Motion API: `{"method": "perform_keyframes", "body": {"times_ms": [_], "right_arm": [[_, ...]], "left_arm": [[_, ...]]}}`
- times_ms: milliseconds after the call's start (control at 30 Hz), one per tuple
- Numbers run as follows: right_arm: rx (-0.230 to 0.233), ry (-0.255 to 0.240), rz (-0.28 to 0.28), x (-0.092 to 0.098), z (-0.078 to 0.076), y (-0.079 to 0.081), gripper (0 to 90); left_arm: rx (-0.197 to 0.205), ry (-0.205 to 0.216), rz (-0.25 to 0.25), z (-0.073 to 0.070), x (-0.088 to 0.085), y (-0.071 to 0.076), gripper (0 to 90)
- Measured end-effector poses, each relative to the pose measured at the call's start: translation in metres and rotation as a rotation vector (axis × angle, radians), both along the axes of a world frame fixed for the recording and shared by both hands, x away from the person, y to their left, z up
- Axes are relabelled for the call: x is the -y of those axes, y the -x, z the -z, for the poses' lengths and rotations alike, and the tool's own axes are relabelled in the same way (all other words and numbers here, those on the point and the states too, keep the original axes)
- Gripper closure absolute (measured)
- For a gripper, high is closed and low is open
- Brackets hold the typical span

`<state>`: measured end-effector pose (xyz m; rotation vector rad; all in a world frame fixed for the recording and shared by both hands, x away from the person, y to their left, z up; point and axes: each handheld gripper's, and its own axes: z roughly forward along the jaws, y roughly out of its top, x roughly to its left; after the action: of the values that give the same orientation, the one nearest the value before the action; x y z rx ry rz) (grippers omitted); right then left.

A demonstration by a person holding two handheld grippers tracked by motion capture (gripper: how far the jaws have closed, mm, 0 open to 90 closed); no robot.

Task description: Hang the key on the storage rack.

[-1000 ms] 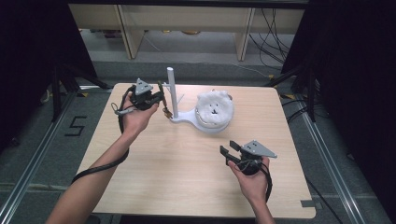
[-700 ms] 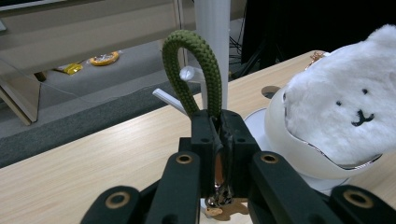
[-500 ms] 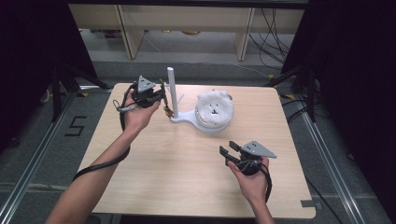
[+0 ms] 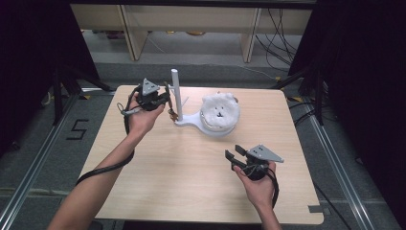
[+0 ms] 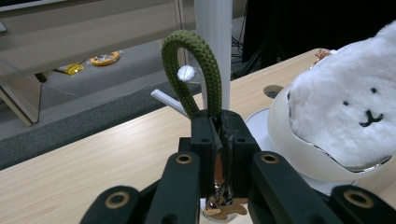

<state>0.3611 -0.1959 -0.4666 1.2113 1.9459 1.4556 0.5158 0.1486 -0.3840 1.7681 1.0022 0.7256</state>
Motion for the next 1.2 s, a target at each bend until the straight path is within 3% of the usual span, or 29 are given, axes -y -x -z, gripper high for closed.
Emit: {"method": "perform_keyframes", "body": {"times_ms": [400,433,567,733,800,1033,1100,1200], "right_arm": [[0.007,0.001,-0.004,0.000,0.002,-0.001,52.6],[-0.011,-0.018,0.006,-0.002,0.002,0.001,52.6],[0.017,0.009,-0.012,0.000,0.003,-0.001,52.6],[-0.009,-0.017,0.005,-0.002,0.002,0.001,52.6],[0.016,0.002,0.000,0.000,0.002,-0.001,52.6],[0.016,0.009,-0.005,0.001,0.002,-0.001,52.6],[-0.002,-0.013,-0.002,0.000,0.002,0.000,52.6],[0.015,-0.002,0.003,0.003,0.002,-0.002,52.4]], "left_arm": [[-0.005,-0.001,0.002,0.006,0.004,-0.006,84.3],[-0.007,-0.008,0.002,0.007,0.004,-0.006,84.2],[-0.010,-0.010,0.004,0.009,0.006,-0.007,84.1],[-0.010,-0.015,0.015,0.013,0.008,-0.008,83.6],[-0.006,-0.016,0.018,0.014,0.008,-0.007,83.8],[0.001,0.001,0.024,0.013,0.001,0.000,83.2],[0.004,0.008,0.030,0.014,-0.002,0.005,82.3],[0.009,0.020,0.040,0.015,-0.009,0.013,79.3]]}}
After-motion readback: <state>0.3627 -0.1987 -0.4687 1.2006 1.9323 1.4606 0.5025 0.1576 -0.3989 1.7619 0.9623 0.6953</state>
